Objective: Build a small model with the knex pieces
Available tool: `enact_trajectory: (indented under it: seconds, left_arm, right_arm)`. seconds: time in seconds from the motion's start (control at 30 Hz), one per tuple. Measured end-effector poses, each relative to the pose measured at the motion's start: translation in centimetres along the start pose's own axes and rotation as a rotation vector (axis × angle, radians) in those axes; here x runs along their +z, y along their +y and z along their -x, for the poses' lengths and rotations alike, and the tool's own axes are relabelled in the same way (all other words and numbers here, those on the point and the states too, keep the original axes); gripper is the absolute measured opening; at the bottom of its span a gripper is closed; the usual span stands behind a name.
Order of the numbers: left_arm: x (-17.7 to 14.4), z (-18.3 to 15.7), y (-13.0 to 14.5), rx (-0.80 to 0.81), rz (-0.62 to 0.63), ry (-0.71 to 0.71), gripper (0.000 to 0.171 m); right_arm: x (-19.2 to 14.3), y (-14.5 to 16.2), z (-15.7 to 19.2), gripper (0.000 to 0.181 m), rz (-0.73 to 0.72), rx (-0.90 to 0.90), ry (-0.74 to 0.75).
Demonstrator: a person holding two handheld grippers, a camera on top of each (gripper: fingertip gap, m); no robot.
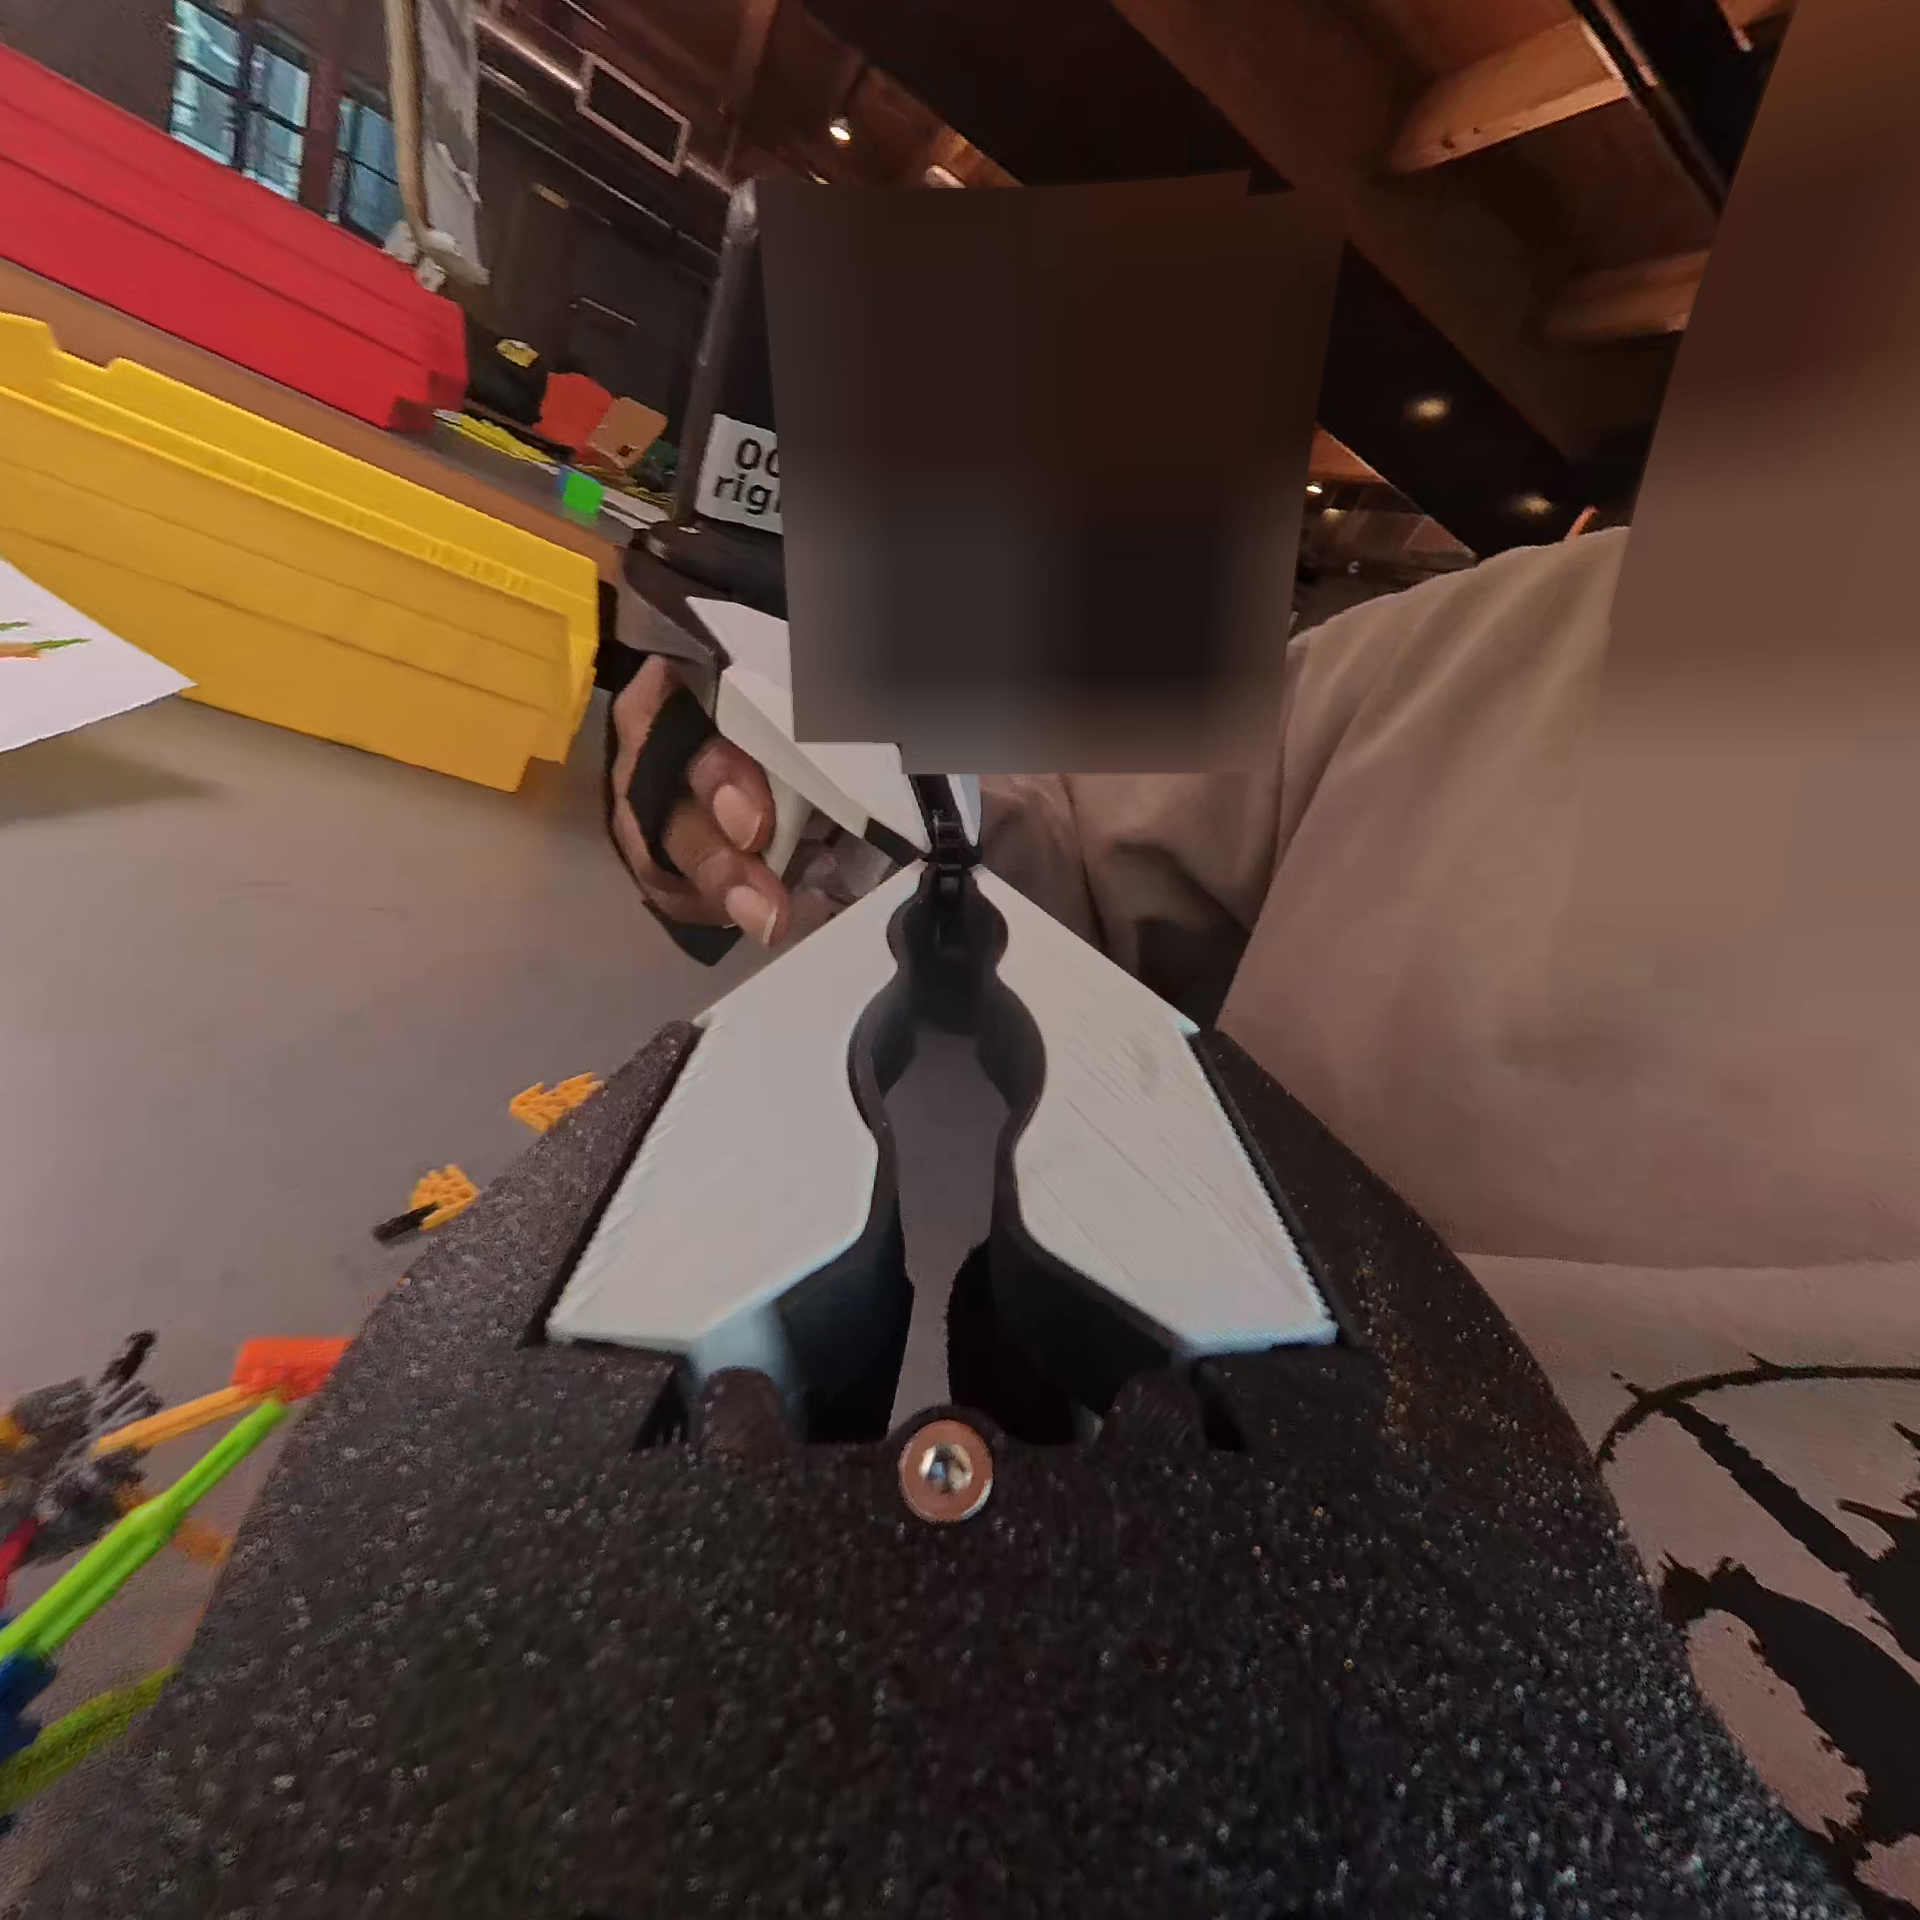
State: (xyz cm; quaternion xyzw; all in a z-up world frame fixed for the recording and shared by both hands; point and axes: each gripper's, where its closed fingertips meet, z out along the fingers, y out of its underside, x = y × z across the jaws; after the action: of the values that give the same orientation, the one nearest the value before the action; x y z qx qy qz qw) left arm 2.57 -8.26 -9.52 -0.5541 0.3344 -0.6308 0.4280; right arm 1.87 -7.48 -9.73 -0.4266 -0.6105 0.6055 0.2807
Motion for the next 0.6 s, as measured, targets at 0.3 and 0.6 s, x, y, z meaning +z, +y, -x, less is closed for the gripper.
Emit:
enact_trajectory:
  seconds: [0.3, 0.6]
  left_arm:
    - [2.5, -7.9, 1.9, -0.048, 0.021, 0.458, 0.003]
    - [-0.8, -0.7, -3.0, -0.041, -0.238, 0.044, 0.003]
  right_arm:
    - [1.0, -0.7, 9.6, 0.000, -0.104, 0.097, -0.564]
    - [-1.0, -3.4, 4.7, 0.000, -0.277, 0.089, -0.337]
